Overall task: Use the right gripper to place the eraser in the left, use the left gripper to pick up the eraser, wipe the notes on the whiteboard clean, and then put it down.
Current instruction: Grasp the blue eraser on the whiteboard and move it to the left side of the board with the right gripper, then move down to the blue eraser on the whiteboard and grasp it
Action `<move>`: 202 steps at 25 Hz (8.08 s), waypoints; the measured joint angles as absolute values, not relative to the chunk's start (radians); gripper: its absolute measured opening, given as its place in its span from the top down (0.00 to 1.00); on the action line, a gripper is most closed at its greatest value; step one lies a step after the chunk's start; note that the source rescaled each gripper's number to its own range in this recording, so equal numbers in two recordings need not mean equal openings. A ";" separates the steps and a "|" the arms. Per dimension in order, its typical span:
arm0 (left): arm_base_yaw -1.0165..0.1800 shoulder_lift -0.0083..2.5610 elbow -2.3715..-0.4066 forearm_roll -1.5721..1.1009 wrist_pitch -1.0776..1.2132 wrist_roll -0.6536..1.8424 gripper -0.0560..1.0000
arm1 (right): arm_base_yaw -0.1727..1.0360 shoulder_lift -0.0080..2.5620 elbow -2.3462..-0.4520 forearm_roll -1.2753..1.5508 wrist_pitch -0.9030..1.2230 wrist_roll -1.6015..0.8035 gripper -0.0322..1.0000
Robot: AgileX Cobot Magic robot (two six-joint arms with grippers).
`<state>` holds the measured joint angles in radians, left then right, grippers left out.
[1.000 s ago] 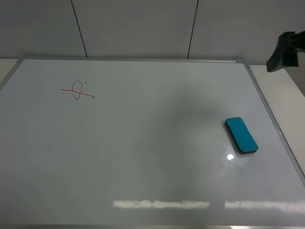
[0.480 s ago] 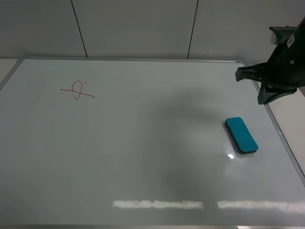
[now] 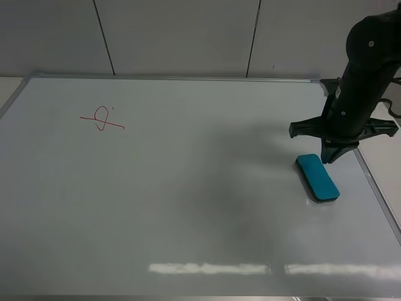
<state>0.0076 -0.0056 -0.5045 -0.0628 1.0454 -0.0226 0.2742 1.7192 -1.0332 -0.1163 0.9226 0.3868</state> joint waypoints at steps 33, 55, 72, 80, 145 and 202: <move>0.008 -0.006 -0.504 -0.063 1.045 -0.023 0.00 | 0.648 1.960 -1.063 0.467 0.401 0.056 0.97; 0.008 -0.006 -0.504 -0.063 1.045 -0.023 0.00 | 0.915 2.444 -1.816 0.801 0.513 -0.057 0.97; 0.008 -0.006 -0.504 -0.063 1.045 -0.023 0.00 | 0.961 2.597 -2.188 0.548 0.740 0.127 0.97; 0.008 -0.006 -0.504 -0.063 1.045 -0.023 0.00 | 0.961 2.456 -2.179 0.190 0.791 0.138 0.97; 0.008 -0.006 -0.504 -0.063 1.046 -0.023 0.00 | -0.180 0.214 -0.630 -0.225 0.823 0.205 0.00; 0.008 -0.006 -0.504 -0.063 1.046 -0.023 0.00 | -0.182 -0.002 -0.505 -0.008 1.065 -0.014 0.00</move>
